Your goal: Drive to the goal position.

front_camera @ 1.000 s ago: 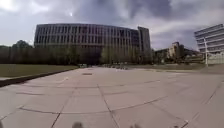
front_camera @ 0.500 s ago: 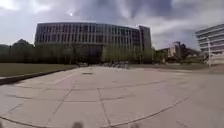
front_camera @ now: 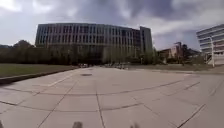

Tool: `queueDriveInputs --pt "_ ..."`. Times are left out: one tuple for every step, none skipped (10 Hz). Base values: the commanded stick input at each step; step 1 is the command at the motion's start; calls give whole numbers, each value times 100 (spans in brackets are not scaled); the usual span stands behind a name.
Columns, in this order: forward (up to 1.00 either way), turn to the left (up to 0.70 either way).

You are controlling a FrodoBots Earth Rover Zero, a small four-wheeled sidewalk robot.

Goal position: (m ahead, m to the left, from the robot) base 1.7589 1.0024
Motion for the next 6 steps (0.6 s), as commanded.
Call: queueDriveInputs --pt "67 -1" --pt "67 -1" --pt "67 -1" --pt "68 -1" --pt "69 -1" --pt "69 -1"
